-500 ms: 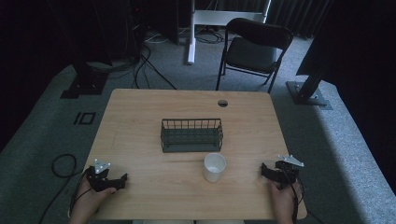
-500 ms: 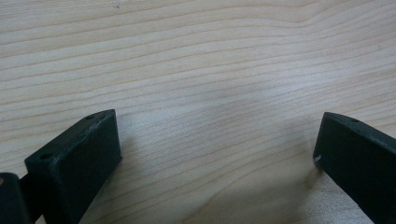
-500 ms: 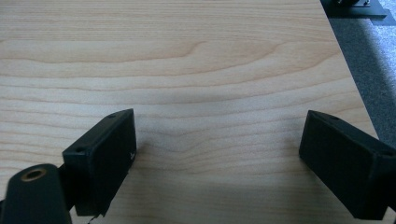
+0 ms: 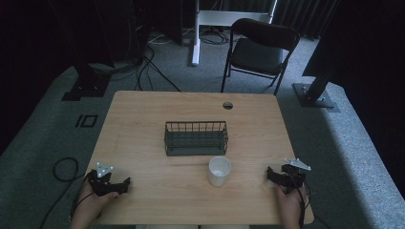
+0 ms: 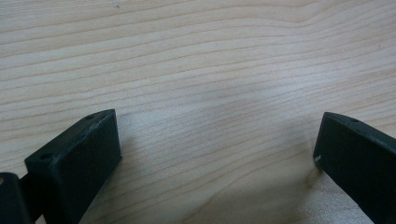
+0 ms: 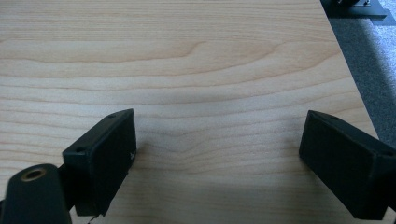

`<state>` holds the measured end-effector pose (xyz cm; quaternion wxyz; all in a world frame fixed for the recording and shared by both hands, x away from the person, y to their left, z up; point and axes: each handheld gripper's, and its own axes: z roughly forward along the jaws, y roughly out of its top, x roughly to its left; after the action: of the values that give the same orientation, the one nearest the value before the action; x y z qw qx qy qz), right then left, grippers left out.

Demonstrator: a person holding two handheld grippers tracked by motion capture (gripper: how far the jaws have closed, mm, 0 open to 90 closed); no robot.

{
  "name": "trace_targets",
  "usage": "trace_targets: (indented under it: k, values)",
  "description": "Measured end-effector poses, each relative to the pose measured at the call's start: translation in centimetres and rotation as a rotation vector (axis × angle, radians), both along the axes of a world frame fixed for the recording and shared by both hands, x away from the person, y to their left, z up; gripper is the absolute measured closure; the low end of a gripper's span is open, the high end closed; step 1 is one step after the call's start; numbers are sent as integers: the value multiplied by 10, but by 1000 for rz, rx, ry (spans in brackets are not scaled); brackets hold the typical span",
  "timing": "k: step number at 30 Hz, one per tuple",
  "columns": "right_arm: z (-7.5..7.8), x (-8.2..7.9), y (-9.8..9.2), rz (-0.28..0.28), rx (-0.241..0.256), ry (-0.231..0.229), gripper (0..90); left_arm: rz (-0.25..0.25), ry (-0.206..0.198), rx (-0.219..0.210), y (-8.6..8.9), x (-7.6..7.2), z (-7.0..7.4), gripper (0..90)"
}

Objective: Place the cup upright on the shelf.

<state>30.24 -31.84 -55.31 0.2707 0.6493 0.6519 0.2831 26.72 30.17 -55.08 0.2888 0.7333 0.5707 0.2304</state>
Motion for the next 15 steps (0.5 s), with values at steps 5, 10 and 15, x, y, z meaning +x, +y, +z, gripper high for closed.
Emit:
trace_targets:
  k: [5, 10, 15]
  values:
    - [0, 0, 0, 0, 0, 0, 105, -6, 1, 0, 0, 0, 0, 9]
    - [0, 0, 0, 0, 0, 0, 105, -30, 0, 1, 1, 0, 0, 10]
    - [0, 0, 0, 0, 0, 0, 105, -79, -29, 45, -1, -1, 1, 10]
